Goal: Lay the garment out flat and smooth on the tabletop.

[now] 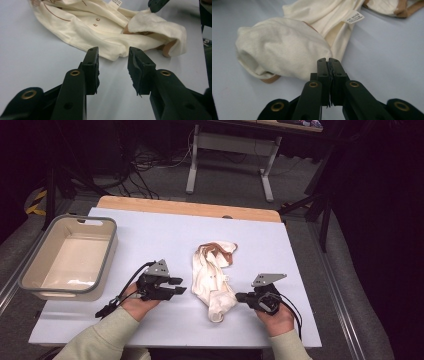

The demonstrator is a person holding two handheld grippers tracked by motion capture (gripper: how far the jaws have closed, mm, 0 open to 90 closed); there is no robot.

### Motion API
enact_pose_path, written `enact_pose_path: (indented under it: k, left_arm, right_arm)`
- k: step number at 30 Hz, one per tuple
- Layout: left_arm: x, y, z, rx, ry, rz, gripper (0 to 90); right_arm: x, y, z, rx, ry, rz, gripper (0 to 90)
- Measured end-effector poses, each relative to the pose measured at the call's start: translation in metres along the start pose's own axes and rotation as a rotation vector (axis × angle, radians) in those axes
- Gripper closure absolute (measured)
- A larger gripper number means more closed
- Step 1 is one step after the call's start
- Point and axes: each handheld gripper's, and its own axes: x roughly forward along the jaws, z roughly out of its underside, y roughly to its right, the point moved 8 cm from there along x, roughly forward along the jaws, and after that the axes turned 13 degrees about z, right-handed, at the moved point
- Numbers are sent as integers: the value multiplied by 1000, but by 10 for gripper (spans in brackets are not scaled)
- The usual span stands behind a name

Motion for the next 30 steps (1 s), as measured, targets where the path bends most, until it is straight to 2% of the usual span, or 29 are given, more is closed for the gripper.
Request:
enact_pose_path:
  k: [4, 5, 6, 7, 8, 12, 15, 18, 19, 20, 22, 24, 25, 26, 27, 28, 29, 30]
  left_arm:
    - [8, -2, 4, -21, -27, 13, 620]
    - [12, -3, 6, -29, -40, 15, 622]
    - [12, -3, 6, -29, -40, 15, 622]
    - [13, -4, 7, -34, -43, 17, 622]
    - [17, -5, 8, -43, -53, 22, 623]
    - [26, -8, 8, -46, -75, 22, 623]
    - [39, -9, 7, -55, -92, 31, 623]
    - [43, -9, 6, -51, -107, 35, 623]
    - [45, -9, 6, -52, -112, 39, 623]
    - [47, -10, 6, -48, -118, 37, 628]
    - [49, -11, 6, -51, -121, 39, 638]
    - [50, -12, 5, -55, -122, 36, 675]
    - [51, -11, 5, -56, -129, 39, 718]
    - [51, -11, 5, -54, -131, 41, 773]
    - [51, -10, 5, -47, -145, 40, 861]
    - [51, -8, 6, -38, -153, 31, 870]
    - [50, -8, 5, -26, -158, 21, 870]
    - [48, -6, 4, -22, -152, 23, 875]
  right_arm:
    - [3, 6, 5, 8, -32, 14, 869]
    - [2, 7, 4, 9, -27, 20, 820]
    - [2, 7, 4, 9, -27, 20, 820]
    - [0, 8, 1, 7, -16, 28, 794]
    - [-5, 9, -9, 14, 31, 32, 728]
    - [-6, 12, -22, 28, 71, 32, 673]
    - [9, 18, -38, 39, 85, 44, 610]
    - [25, 22, -44, 45, 76, 41, 589]
    - [25, 22, -44, 45, 76, 41, 589]
    - [34, 26, -46, 64, 68, 40, 554]
    - [37, 27, -47, 77, 66, 23, 540]
    - [46, 27, -46, 89, 39, -6, 516]
    - [48, 26, -47, 98, 32, -13, 526]
    - [50, 26, -46, 97, 25, -24, 573]
    - [50, 24, -46, 94, 22, -39, 696]
    - [49, 23, -47, 85, 28, -32, 754]
    - [49, 23, -47, 85, 28, -32, 754]
    - [46, 23, -48, 69, 35, -19, 813]
